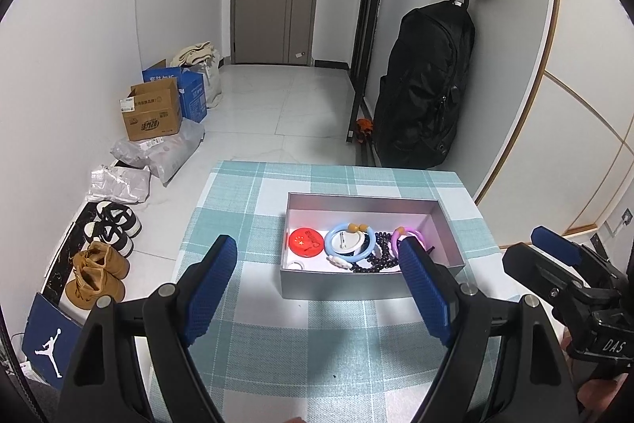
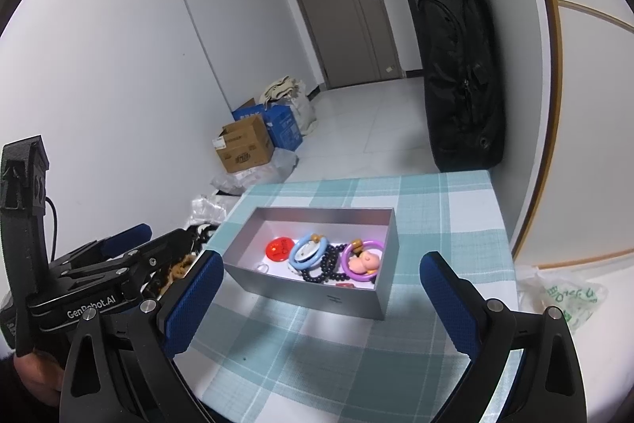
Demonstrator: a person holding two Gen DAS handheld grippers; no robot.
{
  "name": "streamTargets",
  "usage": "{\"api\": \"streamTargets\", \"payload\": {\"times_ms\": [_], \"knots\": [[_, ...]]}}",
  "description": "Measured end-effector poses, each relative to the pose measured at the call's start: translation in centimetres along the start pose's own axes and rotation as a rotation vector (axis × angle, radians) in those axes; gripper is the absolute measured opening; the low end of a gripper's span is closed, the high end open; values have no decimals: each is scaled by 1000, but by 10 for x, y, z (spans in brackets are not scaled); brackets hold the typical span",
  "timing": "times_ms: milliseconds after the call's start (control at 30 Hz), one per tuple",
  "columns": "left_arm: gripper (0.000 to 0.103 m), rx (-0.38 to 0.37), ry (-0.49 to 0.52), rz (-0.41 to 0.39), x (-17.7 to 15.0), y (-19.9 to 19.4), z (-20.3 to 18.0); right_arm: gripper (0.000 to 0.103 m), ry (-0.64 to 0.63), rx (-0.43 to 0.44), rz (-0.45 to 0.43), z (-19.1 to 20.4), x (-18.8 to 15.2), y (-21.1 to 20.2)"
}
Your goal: Organize jewelry
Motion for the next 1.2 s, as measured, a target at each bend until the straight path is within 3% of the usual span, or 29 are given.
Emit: {"api": "streamTargets", "payload": {"times_ms": [1200], "knots": [[81, -14, 17, -13, 0, -2, -5, 100, -19, -17, -8, -2, 0, 0]]}}
Point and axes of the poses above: each gripper's, at about its wrist camera, not at the fingertips, and y roughly the way its jaws point, z to its left, x to its top, the point moved 7 cm from there along y, roughly the way its jaws point, and after that the axes turned 10 degrees about y, right-handed, at the moved point
